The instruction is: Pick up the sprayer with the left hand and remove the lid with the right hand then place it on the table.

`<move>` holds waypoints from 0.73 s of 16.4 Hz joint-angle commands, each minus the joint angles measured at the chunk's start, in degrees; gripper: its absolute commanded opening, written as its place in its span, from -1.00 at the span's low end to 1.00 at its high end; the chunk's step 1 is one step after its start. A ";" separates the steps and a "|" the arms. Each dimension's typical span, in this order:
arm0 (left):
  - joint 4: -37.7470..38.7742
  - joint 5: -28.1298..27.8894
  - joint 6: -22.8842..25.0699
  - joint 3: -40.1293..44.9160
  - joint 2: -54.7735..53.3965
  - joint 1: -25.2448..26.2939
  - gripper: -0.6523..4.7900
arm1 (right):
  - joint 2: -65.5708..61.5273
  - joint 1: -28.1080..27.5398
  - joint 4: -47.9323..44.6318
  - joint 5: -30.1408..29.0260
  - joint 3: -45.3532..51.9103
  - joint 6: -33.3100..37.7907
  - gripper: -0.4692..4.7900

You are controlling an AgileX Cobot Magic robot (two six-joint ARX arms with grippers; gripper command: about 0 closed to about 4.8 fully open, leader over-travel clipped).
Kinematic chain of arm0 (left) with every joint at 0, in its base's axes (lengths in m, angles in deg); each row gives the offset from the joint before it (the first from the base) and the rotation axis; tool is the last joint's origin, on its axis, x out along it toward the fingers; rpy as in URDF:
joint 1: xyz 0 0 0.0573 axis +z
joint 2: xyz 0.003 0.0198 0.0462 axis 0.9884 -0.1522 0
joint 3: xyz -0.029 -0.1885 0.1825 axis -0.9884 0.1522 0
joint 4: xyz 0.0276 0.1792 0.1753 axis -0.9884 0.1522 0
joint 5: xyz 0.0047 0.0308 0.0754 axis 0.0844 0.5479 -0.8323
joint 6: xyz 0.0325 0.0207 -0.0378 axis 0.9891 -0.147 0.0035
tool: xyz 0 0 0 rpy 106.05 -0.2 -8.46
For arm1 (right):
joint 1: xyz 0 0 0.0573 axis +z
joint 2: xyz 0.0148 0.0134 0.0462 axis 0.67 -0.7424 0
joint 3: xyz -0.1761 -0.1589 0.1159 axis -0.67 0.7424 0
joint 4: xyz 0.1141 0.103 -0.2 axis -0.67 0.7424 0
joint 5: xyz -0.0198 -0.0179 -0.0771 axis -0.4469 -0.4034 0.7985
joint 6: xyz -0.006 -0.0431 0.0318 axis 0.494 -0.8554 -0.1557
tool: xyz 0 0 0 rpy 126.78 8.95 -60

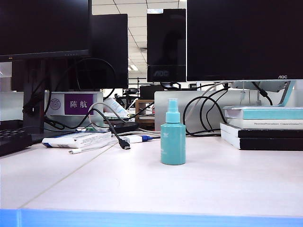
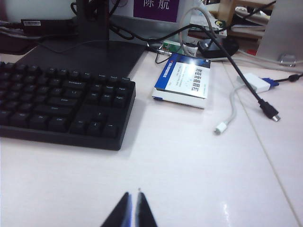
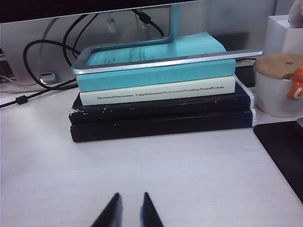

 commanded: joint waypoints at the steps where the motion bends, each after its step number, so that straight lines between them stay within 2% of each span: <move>1: -2.71 5.81 -0.33 0.02 0.11 -0.02 -0.65 | 0.04 0.00 0.26 0.24 0.33 -0.15 -0.58; 3: -10.86 7.13 -0.33 0.02 0.11 -0.02 -0.65 | 0.04 0.00 0.26 0.24 0.33 -0.15 -0.58; 4: -11.28 7.15 -0.44 0.00 0.11 -0.02 -0.65 | 0.04 0.00 0.11 -0.57 0.33 -0.02 -0.58; 5: -11.74 7.43 -2.16 -0.15 0.11 -0.02 -0.65 | 0.04 0.00 -0.50 -1.97 0.31 0.28 -0.58; 6: -16.44 10.67 -6.45 -0.28 0.11 -0.02 -0.65 | 0.04 0.04 -3.08 -5.64 -0.02 0.33 -0.57; 7: -19.37 12.35 -9.11 -0.72 0.11 -0.04 -0.65 | 0.04 0.07 -3.41 -5.99 -0.74 0.33 -0.47; 8: -20.85 12.44 -10.36 -1.70 0.04 -0.04 -0.56 | 0.04 0.09 -3.19 -5.40 -1.51 0.31 -0.37; 9: -20.98 12.31 -10.38 -2.75 -0.07 -0.04 -0.48 | 0.04 0.09 -3.08 -3.50 -2.36 0.72 -0.24; 10: -20.92 11.58 -10.40 -4.07 -0.61 -0.04 -0.47 | 0.04 0.09 -3.13 -2.47 -3.15 1.64 -0.14; 12: -20.76 11.78 -10.40 -7.06 -2.78 -0.04 -0.47 | -0.04 0.09 -5.05 -2.36 -5.40 5.14 -0.13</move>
